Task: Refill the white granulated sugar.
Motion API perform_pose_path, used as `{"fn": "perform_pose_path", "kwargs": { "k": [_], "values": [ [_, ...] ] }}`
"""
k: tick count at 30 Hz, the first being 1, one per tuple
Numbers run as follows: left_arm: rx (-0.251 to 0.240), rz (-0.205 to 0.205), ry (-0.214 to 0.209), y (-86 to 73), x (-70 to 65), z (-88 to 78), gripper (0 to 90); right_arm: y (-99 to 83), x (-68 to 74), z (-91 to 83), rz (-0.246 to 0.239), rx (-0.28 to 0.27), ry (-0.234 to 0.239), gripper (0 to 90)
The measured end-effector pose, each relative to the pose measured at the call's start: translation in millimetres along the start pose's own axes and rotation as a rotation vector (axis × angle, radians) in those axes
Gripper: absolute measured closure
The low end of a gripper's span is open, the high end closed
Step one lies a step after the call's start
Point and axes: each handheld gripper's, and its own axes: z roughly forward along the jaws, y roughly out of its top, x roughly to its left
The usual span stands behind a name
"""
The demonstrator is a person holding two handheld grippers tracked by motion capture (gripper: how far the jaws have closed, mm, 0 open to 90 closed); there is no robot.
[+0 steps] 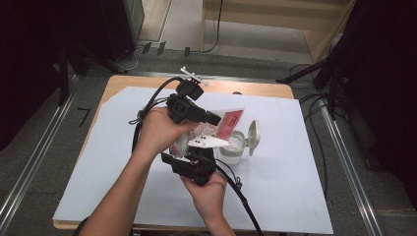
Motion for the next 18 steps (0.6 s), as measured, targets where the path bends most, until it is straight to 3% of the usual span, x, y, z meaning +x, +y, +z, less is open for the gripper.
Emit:
{"fn": "perform_pose_path", "kwargs": {
  "k": [18],
  "values": [
    [-0.017,0.005,0.009,-4.7,-2.9,-0.8,83.6,-2.0,1.5,0.2,-0.009,0.007,-0.011,63.8]
  ]
}}
